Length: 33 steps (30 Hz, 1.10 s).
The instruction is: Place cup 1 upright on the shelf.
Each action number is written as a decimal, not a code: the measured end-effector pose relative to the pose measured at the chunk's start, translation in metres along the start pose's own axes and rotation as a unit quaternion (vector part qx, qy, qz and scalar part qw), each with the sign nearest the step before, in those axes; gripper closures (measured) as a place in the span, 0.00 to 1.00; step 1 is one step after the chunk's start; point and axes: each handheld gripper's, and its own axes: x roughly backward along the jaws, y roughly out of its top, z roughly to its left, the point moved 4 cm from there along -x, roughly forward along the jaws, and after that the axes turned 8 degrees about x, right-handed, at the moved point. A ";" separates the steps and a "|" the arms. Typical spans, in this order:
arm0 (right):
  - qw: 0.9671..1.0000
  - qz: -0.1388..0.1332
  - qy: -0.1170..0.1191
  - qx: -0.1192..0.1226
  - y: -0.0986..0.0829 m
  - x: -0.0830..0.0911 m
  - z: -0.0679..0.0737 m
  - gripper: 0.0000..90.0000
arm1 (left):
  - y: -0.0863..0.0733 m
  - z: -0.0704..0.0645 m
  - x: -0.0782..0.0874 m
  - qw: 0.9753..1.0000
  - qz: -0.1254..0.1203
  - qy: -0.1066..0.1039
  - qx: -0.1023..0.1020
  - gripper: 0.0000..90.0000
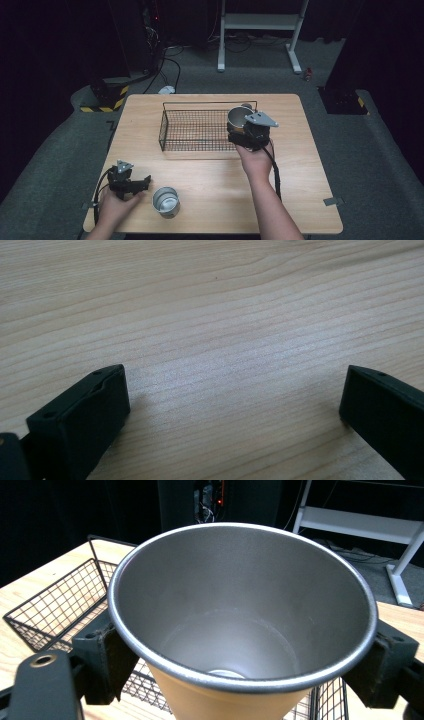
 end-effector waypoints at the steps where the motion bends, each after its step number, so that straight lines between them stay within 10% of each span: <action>1: 1.000 0.000 -0.001 0.002 0.001 -0.002 -0.001 0.16 | 0.000 0.000 0.000 1.000 0.001 0.000 -0.001 0.00; 33: 0.998 0.041 -0.032 -0.027 -0.009 -0.066 -0.019 0.16 | 0.000 0.000 0.000 1.000 -0.002 0.000 0.002 0.00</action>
